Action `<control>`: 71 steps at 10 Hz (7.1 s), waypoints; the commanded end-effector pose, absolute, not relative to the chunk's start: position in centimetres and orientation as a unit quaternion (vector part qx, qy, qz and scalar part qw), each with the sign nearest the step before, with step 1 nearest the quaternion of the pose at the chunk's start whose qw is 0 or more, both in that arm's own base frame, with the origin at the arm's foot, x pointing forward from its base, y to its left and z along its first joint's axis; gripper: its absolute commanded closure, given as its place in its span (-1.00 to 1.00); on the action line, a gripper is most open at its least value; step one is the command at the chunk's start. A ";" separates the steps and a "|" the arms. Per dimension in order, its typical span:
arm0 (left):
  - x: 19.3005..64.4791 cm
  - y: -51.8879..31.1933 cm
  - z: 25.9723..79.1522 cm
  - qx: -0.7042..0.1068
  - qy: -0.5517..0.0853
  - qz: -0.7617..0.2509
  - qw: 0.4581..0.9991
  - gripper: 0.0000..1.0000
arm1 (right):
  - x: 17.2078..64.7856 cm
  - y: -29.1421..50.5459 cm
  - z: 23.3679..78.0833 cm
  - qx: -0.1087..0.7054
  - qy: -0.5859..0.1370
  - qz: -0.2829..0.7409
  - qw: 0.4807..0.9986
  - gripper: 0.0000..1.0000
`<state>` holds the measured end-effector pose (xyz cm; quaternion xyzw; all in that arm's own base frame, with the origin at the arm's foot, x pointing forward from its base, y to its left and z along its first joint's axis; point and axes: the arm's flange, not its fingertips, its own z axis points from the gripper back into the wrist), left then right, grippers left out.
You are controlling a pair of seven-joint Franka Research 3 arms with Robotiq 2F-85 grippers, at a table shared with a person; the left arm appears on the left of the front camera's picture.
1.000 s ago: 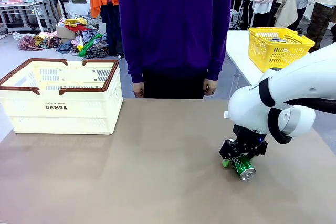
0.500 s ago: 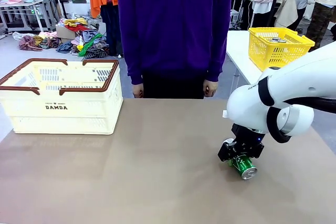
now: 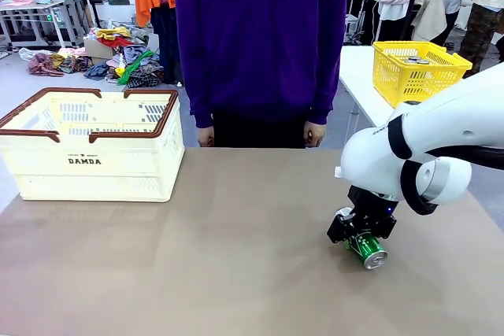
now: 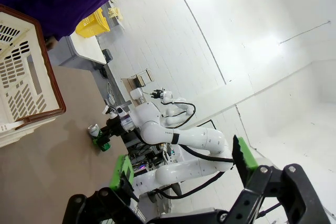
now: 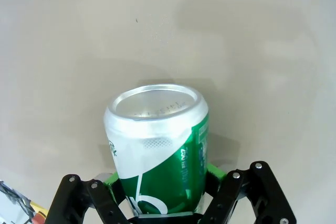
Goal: Place the drinks into the Shopping basket.
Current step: Pick up one drink and place it into the Shopping basket.
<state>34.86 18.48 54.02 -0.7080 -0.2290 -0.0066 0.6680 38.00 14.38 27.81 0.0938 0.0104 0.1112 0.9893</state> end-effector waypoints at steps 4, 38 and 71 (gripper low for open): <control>34.7 18.6 54.1 -0.710 -0.230 -0.017 0.665 -1.00 | 38.6 18.9 40.0 0.152 -0.067 0.042 0.985 1.00; 34.7 18.6 54.1 -0.710 -0.230 -0.017 0.665 -1.00 | 39.1 38.7 36.6 0.088 -0.005 0.022 0.996 -1.00; 34.0 1.9 62.9 -0.581 -0.223 -0.074 0.779 -1.00 | 23.0 -20.9 45.4 0.752 -0.051 -0.145 0.641 -1.00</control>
